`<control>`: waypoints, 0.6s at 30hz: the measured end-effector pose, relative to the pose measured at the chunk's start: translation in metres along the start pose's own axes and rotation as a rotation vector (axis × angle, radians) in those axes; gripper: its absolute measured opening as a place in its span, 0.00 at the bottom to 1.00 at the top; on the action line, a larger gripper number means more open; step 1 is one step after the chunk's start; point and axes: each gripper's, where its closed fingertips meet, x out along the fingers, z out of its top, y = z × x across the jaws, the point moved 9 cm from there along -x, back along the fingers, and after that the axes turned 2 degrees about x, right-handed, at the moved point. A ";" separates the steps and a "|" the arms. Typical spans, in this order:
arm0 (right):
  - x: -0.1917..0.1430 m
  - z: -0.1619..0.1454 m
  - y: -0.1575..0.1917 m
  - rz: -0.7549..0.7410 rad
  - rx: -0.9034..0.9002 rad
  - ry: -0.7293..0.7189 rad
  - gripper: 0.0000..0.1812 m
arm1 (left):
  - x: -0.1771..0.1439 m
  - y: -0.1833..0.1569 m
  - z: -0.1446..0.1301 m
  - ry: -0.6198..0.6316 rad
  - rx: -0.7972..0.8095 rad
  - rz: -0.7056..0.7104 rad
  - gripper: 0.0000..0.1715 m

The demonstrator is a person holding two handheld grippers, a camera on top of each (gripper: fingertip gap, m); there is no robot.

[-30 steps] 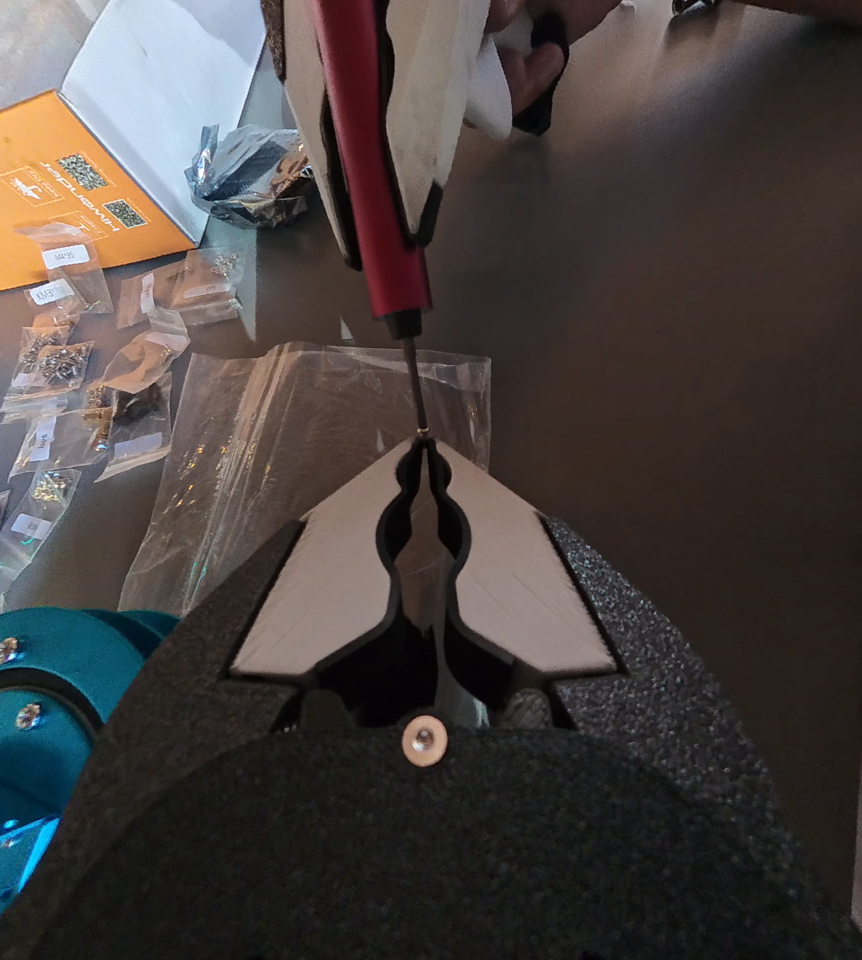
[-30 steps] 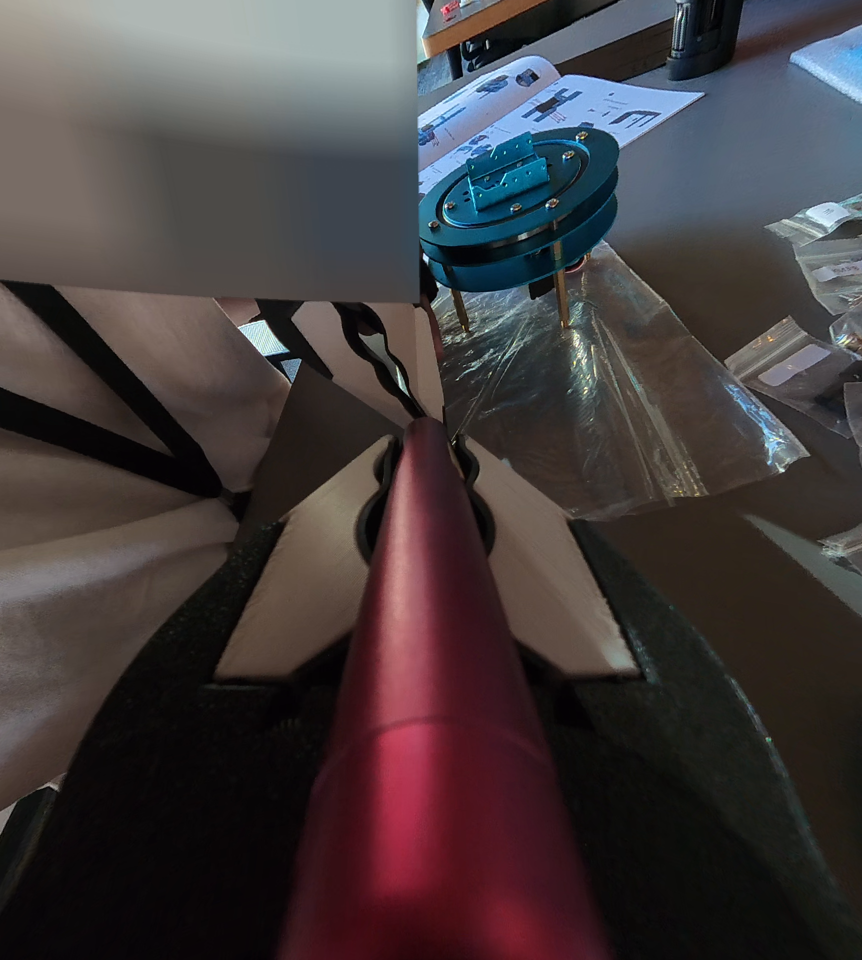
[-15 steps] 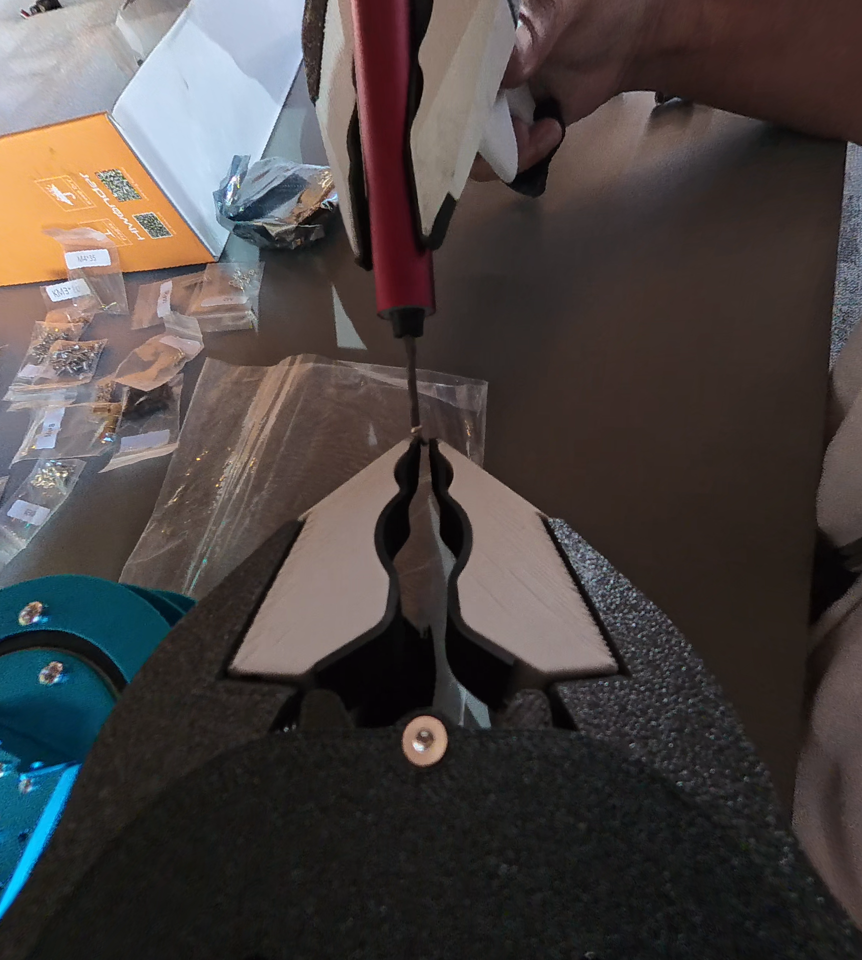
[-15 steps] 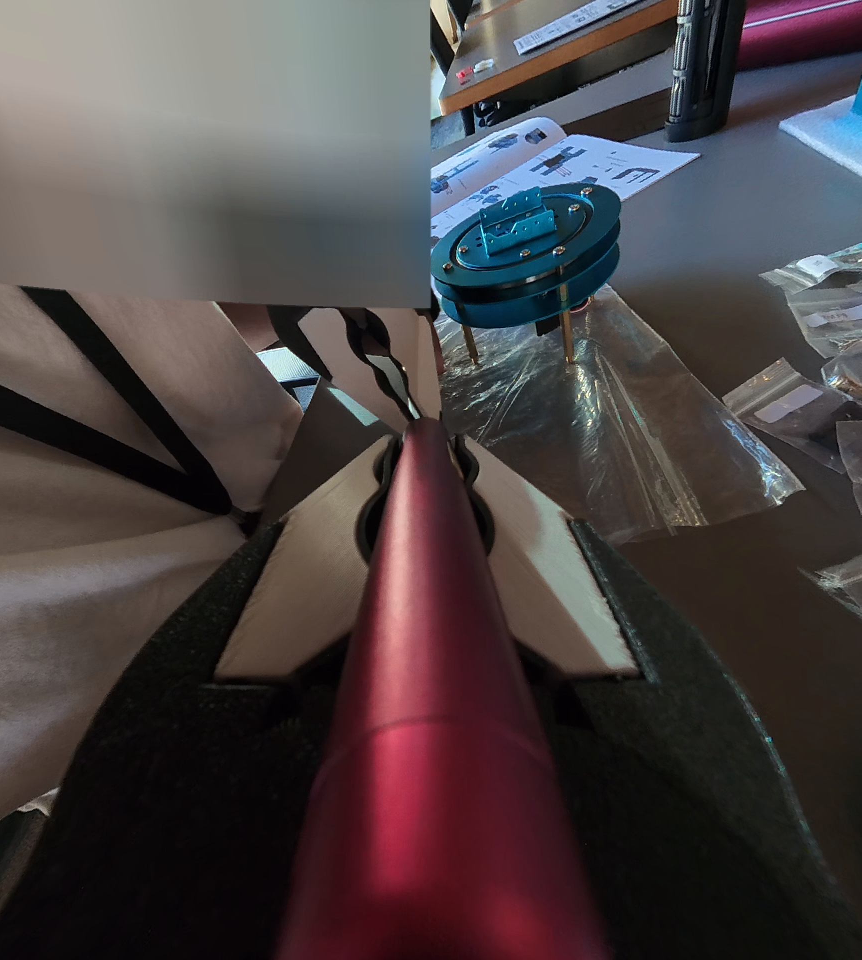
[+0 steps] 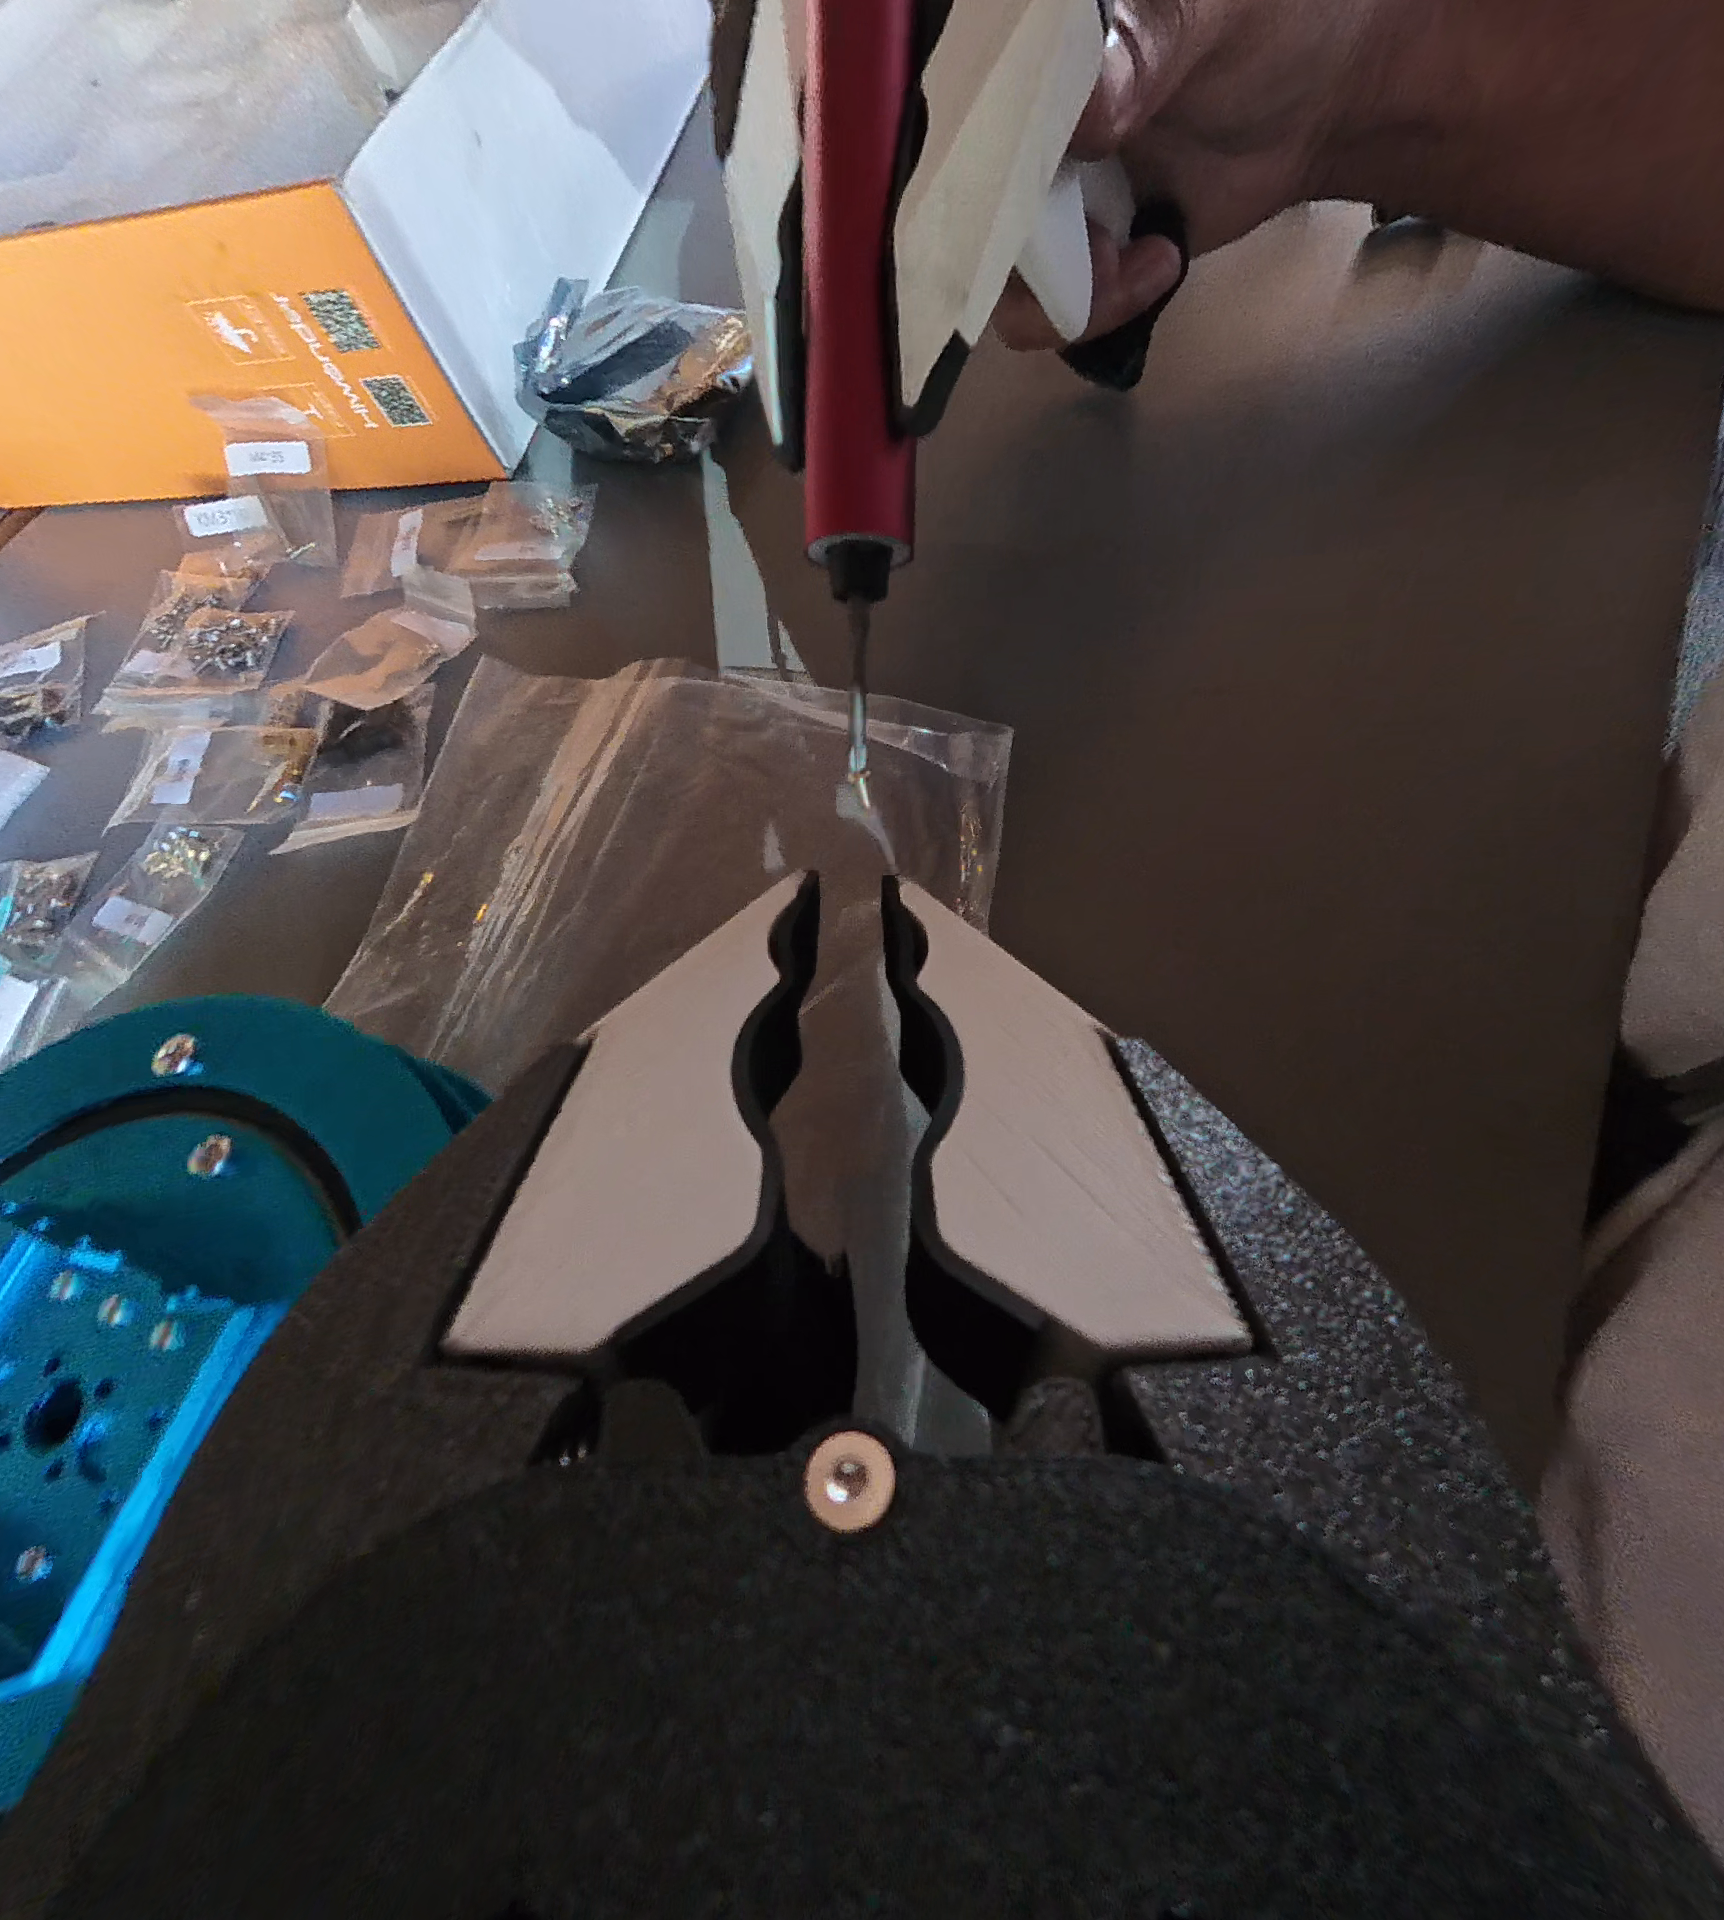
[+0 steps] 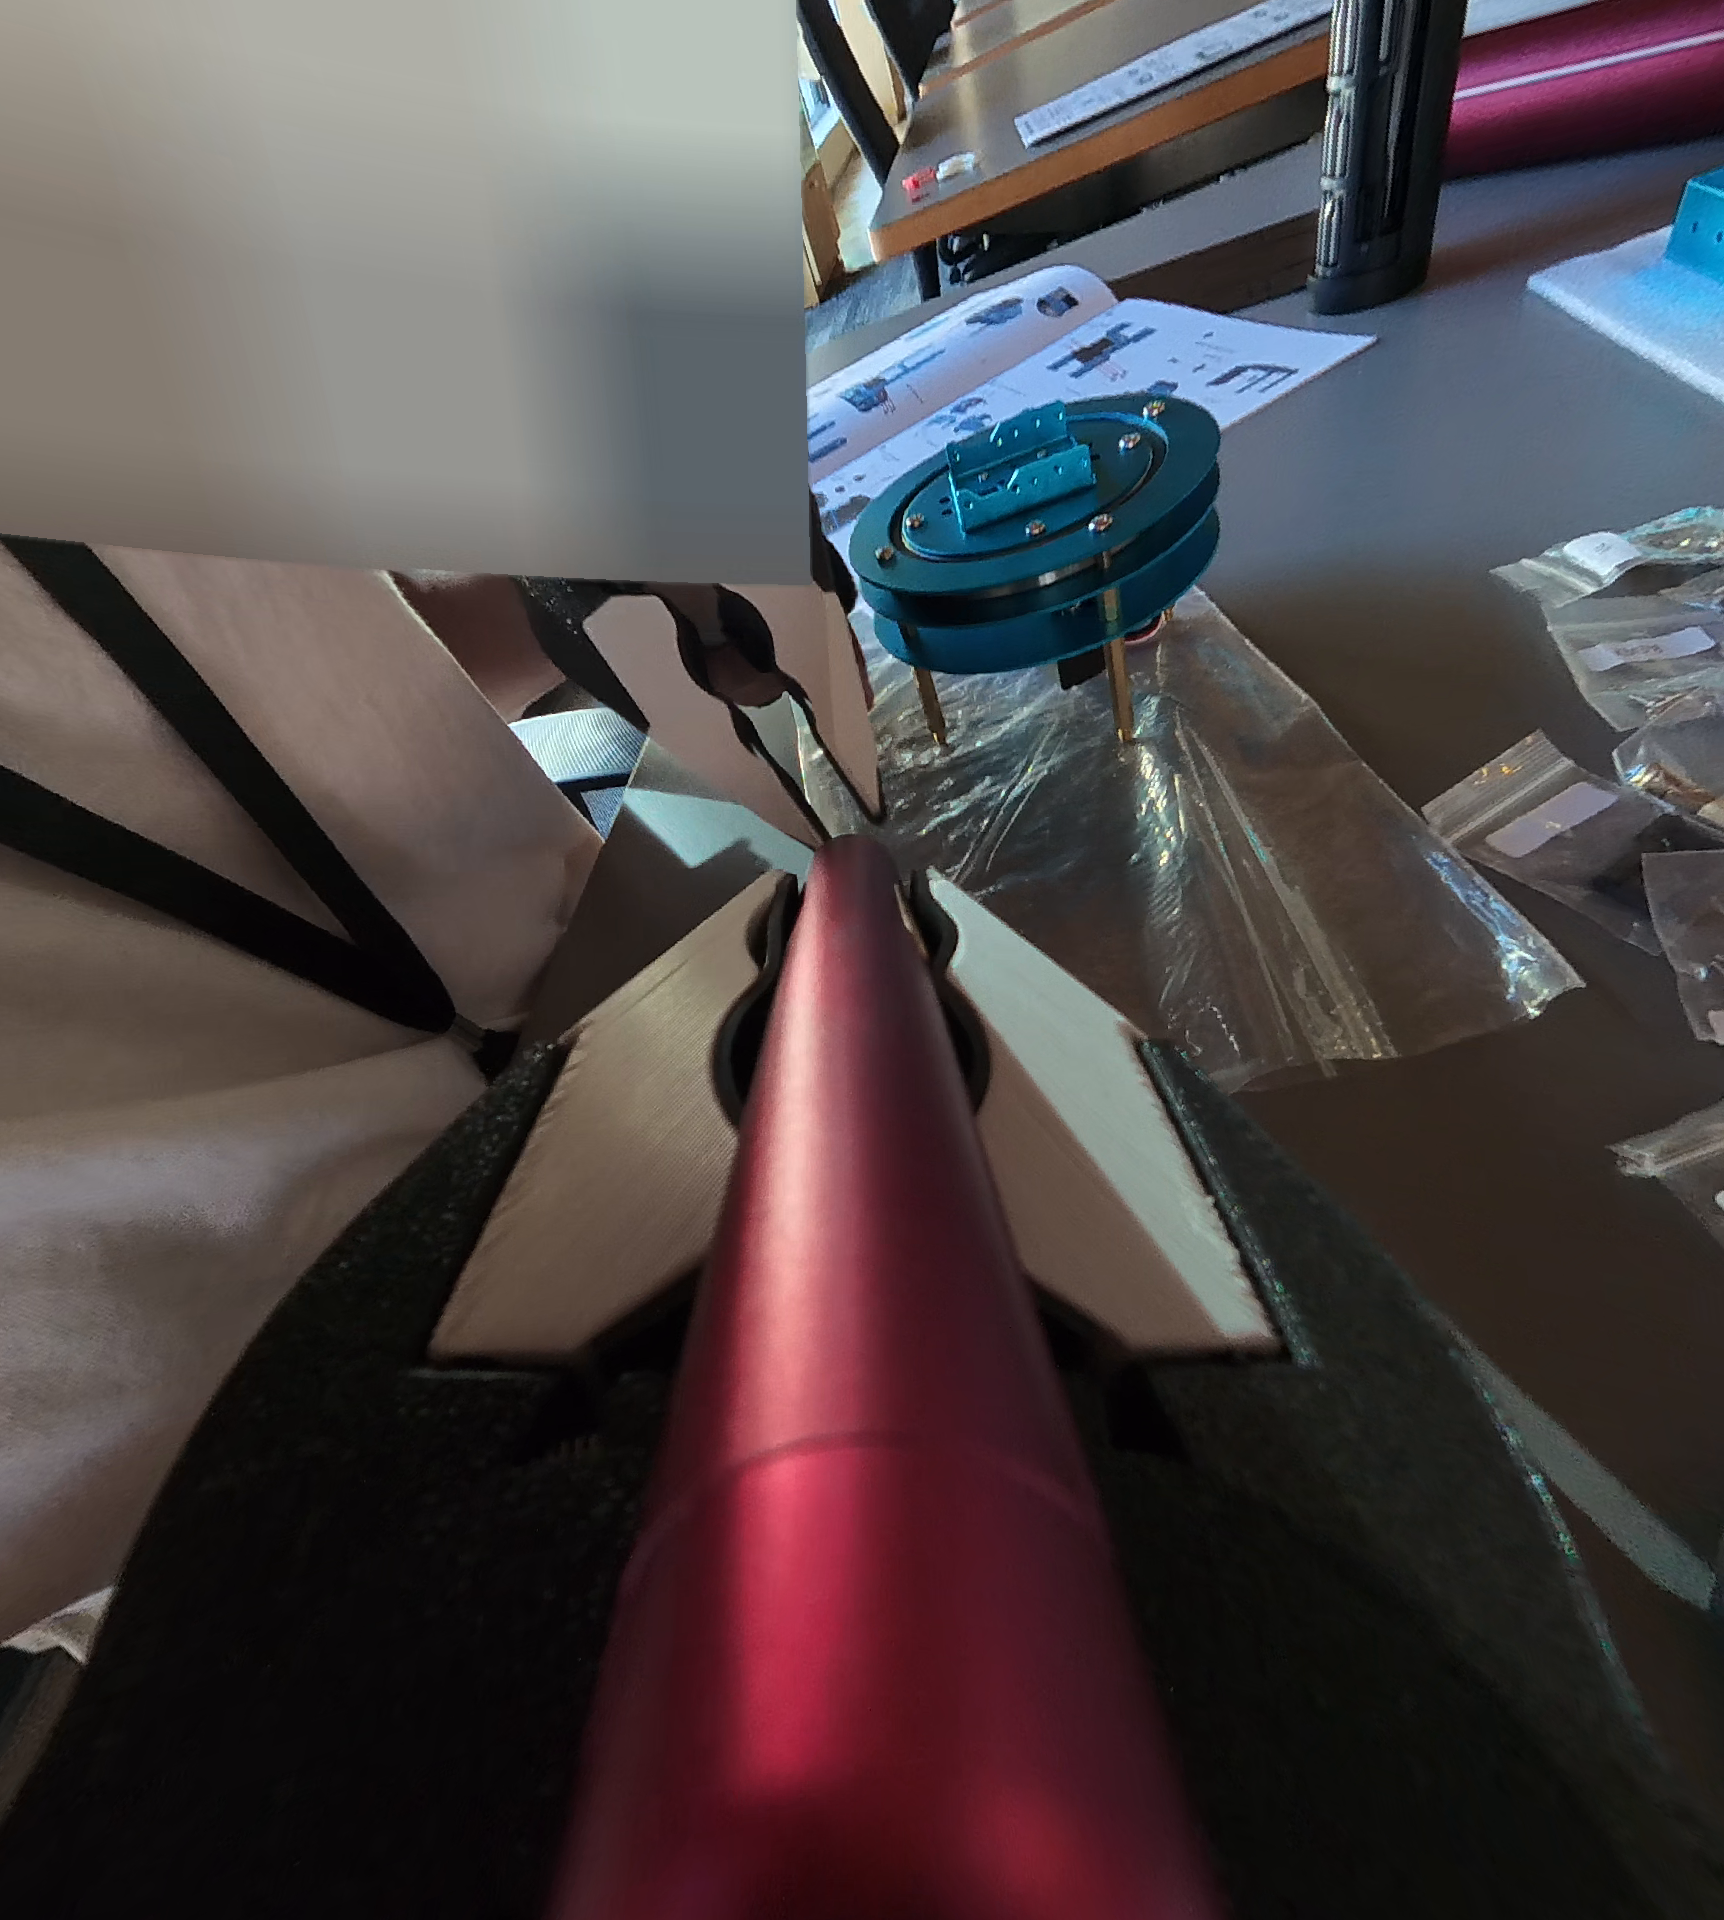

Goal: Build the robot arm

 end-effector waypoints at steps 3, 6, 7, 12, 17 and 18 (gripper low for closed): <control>0.002 0.003 -0.002 -0.008 0.004 -0.008 0.11 | -0.019 0.002 -0.003 -0.058 -0.074 0.001 0.08; 0.010 0.012 0.001 -0.005 -0.016 -0.023 0.11 | -0.049 0.010 -0.009 -0.124 -0.151 0.015 0.09; 0.014 0.018 0.001 -0.004 -0.022 -0.032 0.11 | -0.061 0.014 -0.012 -0.144 -0.172 0.027 0.09; 0.037 0.065 0.012 0.007 -0.092 -0.024 0.12 | -0.126 0.039 -0.031 -0.210 -0.231 0.073 0.11; 0.069 0.116 0.009 -0.036 -0.158 0.044 0.12 | -0.159 0.075 -0.047 -0.205 -0.181 0.081 0.13; 0.076 0.122 0.006 -0.054 -0.170 0.075 0.12 | -0.161 0.083 -0.048 -0.194 -0.161 0.070 0.13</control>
